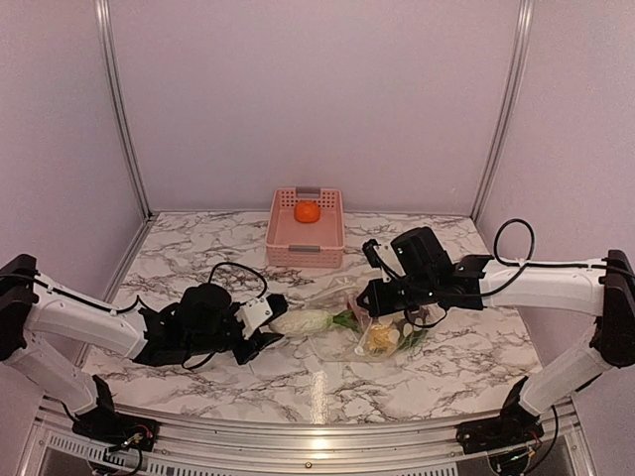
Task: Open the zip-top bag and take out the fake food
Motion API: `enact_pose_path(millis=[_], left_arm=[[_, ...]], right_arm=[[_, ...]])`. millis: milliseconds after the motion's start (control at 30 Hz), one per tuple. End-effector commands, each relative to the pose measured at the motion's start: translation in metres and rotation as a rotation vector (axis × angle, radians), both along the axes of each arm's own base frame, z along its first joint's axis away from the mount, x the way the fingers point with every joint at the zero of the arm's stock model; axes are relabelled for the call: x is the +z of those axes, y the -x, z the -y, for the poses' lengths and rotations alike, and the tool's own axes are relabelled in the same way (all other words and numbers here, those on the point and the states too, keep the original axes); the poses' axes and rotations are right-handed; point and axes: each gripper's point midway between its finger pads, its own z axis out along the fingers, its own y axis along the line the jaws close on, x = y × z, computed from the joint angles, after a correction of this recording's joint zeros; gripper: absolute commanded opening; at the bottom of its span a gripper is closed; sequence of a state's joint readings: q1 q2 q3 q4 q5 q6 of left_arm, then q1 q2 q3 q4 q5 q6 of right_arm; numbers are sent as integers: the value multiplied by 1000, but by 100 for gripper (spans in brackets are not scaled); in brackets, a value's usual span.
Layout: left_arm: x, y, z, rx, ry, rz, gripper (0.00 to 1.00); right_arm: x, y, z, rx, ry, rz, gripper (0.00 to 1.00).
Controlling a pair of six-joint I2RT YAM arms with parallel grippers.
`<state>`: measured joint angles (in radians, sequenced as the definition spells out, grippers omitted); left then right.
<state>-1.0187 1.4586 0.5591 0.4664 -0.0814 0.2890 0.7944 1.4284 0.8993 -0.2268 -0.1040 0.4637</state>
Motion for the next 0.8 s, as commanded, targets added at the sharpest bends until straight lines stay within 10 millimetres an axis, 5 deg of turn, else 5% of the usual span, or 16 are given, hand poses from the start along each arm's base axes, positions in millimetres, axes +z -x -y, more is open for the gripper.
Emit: enact_pose_path(millis=[0,200,367,600,767], left_arm=[[16,7,-18,64,88,-42,13],[52,21,-41,71,240,-34,11],[92,7,-62,144,376,-20,10],[129,-70,-93,461,418,-45,11],[140,-126,-89,626,391,-70,11]], right_arm=[[4,-6,-1,-8,-12,19,0],[4,-7,-3,-2,-14,22,0],[2,-7,-5,5,-17,17,0],[2,-7,-7,12,-20,17,0],[0,-7,-7,13,-20,16,0]])
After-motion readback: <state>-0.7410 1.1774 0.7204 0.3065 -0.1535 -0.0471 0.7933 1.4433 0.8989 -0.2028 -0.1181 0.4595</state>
